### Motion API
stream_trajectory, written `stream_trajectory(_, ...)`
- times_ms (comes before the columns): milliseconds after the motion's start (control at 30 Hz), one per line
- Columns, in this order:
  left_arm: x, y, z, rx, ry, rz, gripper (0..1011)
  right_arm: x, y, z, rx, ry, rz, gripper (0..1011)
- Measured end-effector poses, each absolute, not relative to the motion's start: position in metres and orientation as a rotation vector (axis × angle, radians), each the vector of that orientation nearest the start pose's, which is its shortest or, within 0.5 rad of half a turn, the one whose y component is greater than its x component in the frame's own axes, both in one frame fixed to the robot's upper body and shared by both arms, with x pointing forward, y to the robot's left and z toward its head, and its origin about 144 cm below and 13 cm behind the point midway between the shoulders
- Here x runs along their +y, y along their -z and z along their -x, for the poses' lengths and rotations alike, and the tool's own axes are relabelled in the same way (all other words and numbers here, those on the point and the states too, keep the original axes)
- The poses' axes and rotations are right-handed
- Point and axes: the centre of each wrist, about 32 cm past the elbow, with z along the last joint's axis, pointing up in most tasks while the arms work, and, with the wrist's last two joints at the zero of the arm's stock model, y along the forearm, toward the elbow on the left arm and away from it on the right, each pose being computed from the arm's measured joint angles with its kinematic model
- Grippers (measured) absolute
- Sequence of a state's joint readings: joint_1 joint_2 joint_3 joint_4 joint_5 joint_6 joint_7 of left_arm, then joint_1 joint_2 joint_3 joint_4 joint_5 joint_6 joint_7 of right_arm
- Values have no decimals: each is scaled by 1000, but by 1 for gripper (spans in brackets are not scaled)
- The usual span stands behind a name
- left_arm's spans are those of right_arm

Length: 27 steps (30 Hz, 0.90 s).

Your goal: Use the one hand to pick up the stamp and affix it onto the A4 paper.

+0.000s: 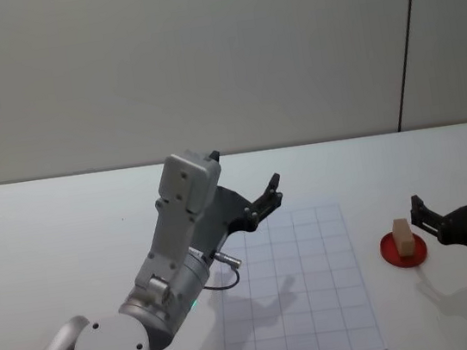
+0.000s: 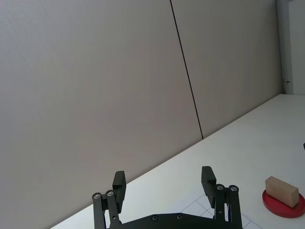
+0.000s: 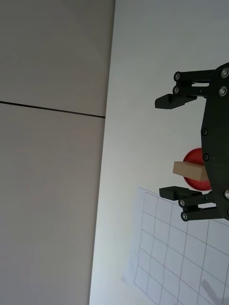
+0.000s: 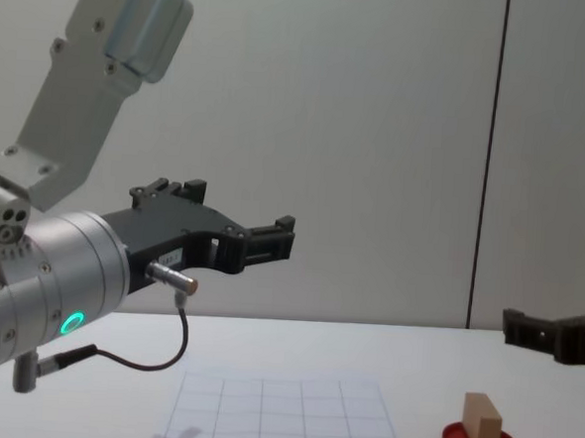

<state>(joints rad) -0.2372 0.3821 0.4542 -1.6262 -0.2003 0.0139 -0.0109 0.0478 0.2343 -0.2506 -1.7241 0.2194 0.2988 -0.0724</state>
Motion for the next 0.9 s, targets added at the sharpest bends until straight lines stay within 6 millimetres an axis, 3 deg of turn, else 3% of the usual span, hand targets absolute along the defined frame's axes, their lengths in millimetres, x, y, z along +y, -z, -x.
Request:
stream_trajectory(467, 198, -1204, -492, -268, -1124, -61, 1002, -211, -1196, -476, 145, 1319, 227, 1001)
stream_trajectory(900, 198, -1204, -492, -268, -1124, -61, 1002, -202, -1198, -489, 196, 1320, 268, 1001)
